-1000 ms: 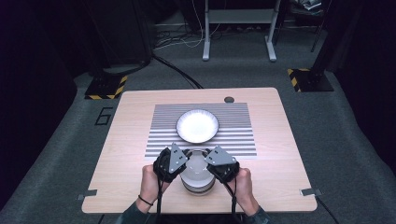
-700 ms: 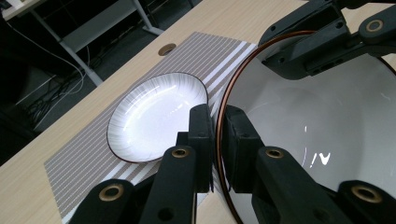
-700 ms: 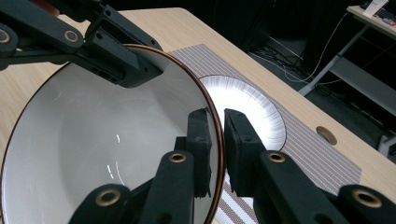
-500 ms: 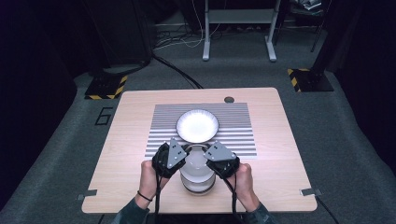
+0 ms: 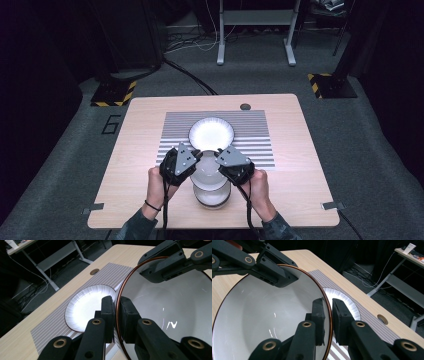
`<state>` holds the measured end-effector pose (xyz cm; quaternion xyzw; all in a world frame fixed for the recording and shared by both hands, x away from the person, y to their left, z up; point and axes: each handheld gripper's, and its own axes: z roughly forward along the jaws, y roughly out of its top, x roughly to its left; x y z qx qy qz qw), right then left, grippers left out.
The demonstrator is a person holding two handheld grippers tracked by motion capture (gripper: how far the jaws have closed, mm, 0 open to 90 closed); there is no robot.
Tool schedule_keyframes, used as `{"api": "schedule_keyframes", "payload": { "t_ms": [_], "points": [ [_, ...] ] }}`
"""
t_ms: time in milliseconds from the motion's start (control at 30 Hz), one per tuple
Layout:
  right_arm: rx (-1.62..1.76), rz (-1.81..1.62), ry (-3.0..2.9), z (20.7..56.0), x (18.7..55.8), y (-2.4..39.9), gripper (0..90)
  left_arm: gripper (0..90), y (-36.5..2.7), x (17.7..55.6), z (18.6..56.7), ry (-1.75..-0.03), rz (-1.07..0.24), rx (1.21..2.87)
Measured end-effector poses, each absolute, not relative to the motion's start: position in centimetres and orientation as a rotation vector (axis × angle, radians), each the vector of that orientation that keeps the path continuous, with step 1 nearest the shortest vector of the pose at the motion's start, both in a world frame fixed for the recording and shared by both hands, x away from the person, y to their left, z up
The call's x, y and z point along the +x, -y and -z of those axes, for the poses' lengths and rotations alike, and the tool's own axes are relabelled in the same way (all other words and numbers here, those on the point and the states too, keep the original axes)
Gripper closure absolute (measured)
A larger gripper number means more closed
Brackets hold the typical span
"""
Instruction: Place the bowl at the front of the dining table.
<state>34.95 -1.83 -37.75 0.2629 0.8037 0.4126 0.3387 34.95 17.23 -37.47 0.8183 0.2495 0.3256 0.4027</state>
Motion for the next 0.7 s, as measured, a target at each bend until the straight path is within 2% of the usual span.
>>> {"api": "schedule_keyframes", "payload": {
  "t_ms": [700],
  "points": [
    [0.665,-1.077,-2.084,36.6,35.9,1.5,80.6,82.7,-17.4,35.6,36.4,-0.627,-0.858,2.062]
  ]
}}
